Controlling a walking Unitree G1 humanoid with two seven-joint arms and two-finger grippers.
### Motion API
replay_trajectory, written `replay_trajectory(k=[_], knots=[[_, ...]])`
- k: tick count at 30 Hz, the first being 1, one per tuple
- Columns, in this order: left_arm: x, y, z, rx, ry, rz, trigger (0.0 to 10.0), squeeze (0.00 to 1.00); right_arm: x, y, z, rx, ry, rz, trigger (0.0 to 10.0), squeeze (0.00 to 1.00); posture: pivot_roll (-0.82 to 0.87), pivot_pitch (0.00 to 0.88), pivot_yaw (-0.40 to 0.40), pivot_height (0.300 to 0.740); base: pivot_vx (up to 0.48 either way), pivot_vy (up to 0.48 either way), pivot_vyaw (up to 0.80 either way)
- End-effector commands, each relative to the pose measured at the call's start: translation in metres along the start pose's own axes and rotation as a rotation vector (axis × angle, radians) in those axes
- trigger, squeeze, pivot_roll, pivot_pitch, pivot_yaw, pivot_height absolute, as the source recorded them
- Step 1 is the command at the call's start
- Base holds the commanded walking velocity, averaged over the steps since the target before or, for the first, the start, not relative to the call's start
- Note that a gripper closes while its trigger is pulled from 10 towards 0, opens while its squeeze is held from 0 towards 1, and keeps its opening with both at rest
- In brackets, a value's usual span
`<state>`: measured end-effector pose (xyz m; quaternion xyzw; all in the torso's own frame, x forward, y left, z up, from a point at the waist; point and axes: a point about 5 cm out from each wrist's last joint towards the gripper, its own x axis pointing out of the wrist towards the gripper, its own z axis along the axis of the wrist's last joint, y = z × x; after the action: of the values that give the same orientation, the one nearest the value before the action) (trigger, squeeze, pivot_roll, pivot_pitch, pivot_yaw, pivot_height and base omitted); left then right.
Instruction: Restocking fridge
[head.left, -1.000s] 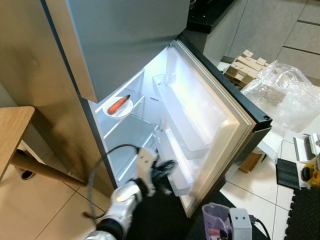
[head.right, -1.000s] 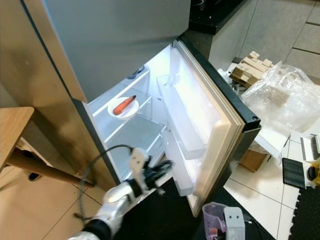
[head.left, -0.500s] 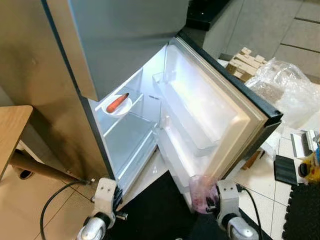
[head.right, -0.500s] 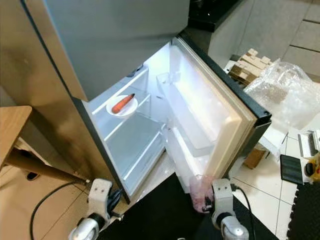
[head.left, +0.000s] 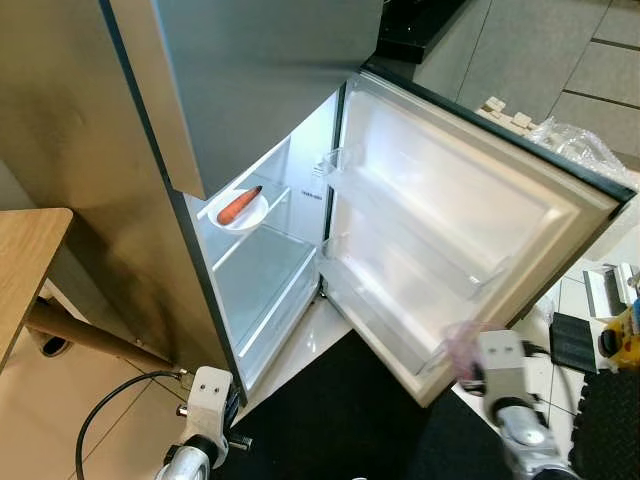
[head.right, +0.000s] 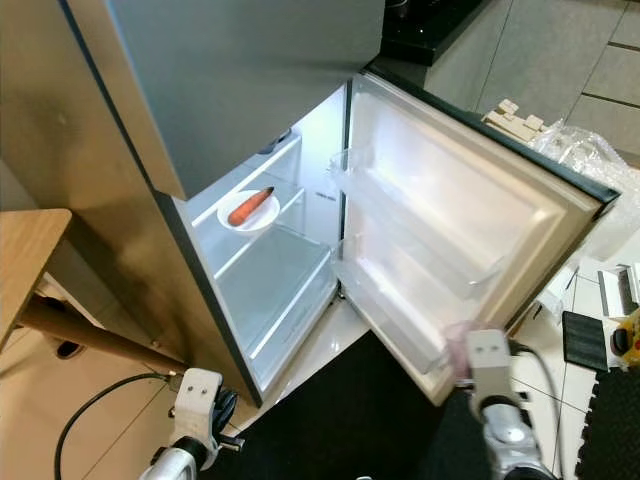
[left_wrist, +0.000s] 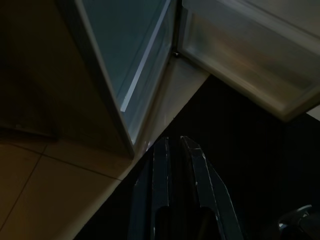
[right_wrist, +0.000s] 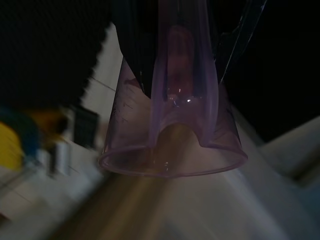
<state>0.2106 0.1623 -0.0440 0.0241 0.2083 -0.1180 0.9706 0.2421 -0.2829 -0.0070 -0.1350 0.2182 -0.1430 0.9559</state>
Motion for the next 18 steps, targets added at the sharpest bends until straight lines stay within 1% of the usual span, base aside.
replay_trajectory(k=[1, 2, 3, 5, 6, 7, 8, 9, 10, 12, 13, 14, 15, 16, 17, 18], knots=[[-0.003, 0.000, -0.005, 0.012, 0.027, -0.004, 10.0, 0.00, -0.009, 0.008, -0.019, 0.027, 0.066, 0.028, 10.0, 0.00, -0.14, 0.112, 0.005, 0.740, 0.000, 0.000, 0.00], [-0.003, 0.000, -0.006, 0.013, 0.030, -0.004, 10.0, 0.00, -0.012, 0.012, -0.022, 0.030, 0.071, 0.046, 10.0, 0.00, -0.14, 0.112, 0.005, 0.740, 0.000, 0.000, 0.00], [-0.003, 0.000, -0.006, 0.013, 0.030, -0.004, 10.0, 0.00, -0.012, 0.012, -0.022, 0.030, 0.071, 0.046, 10.0, 0.00, -0.14, 0.112, 0.005, 0.740, 0.000, 0.000, 0.00], [-0.004, 0.000, -0.008, 0.016, 0.044, -0.003, 10.0, 0.00, -0.017, 0.021, -0.030, 0.032, 0.087, 0.083, 10.0, 0.00, -0.14, 0.112, 0.008, 0.740, 0.000, 0.000, 0.00], [-0.004, 0.000, -0.008, 0.016, 0.044, -0.003, 10.0, 0.00, -0.017, 0.021, -0.030, 0.032, 0.087, 0.083, 10.0, 0.00, -0.14, 0.112, 0.008, 0.740, 0.000, 0.000, 0.00], [-0.005, 0.001, -0.011, 0.015, 0.061, 0.002, 10.0, 0.00, -0.021, 0.027, -0.034, 0.048, 0.100, 0.115, 10.0, 0.00, -0.14, 0.113, 0.010, 0.740, 0.000, 0.000, 0.00], [-0.009, 0.002, -0.019, 0.004, 0.098, 0.015, 10.0, 0.00, -0.030, 0.044, -0.044, 0.090, 0.133, 0.200, 10.0, 0.00, -0.14, 0.113, 0.011, 0.740, 0.000, 0.000, 0.00], [-0.009, 0.002, -0.019, 0.004, 0.098, 0.015, 10.0, 0.00, -0.030, 0.044, -0.044, 0.090, 0.133, 0.200, 10.0, 0.00, -0.14, 0.113, 0.011, 0.740, 0.000, 0.000, 0.00], [-0.012, 0.003, -0.024, -0.003, 0.134, 0.036, 10.0, 0.00, -0.036, 0.056, -0.052, 0.121, 0.185, 0.266, 10.0, 0.00, -0.13, 0.113, 0.011, 0.740, 0.000, 0.000, 0.00], [-0.015, 0.005, -0.030, -0.029, 0.164, 0.082, 10.0, 0.00, -0.041, 0.067, -0.057, 0.117, 0.213, 0.324, 10.0, 0.00, -0.13, 0.113, 0.011, 0.740, 0.000, 0.000, 0.00], [-0.015, 0.005, -0.030, -0.029, 0.164, 0.082, 10.0, 0.00, -0.041, 0.067, -0.057, 0.117, 0.213, 0.324, 10.0, 0.00, -0.13, 0.113, 0.011, 0.740, 0.000, 0.000, 0.00], [-0.016, 0.007, -0.032, -0.042, 0.178, 0.110, 10.0, 0.00, -0.044, 0.071, -0.059, 0.109, 0.220, 0.346, 10.0, 0.00, -0.13, 0.111, 0.011, 0.740, 0.000, 0.000, 0.00], [-0.019, 0.013, -0.035, -0.089, 0.188, 0.184, 10.0, 0.00, -0.046, 0.076, -0.061, 0.107, 0.226, 0.364, 10.0, 0.00, -0.13, 0.110, 0.013, 0.740, 0.000, 0.000, 0.00], [-0.023, 0.022, -0.037, -0.143, 0.193, 0.293, 10.0, 0.00, -0.048, 0.084, -0.060, 0.098, 0.228, 0.389, 10.0, 0.00, -0.12, 0.109, 0.014, 0.740, 0.000, 0.000, 0.00], [-0.023, 0.022, -0.037, -0.143, 0.193, 0.293, 10.0, 0.00, -0.048, 0.084, -0.060, 0.098, 0.228, 0.389, 10.0, 0.00, -0.12, 0.109, 0.014, 0.740, 0.000, 0.000, 0.00], [-0.023, 0.025, -0.038, -0.152, 0.194, 0.319, 10.0, 0.00, -0.049, 0.086, -0.060, 0.093, 0.226, 0.398, 10.0, 0.00, -0.12, 0.109, 0.014, 0.740, 0.000, 0.000, 0.00]])
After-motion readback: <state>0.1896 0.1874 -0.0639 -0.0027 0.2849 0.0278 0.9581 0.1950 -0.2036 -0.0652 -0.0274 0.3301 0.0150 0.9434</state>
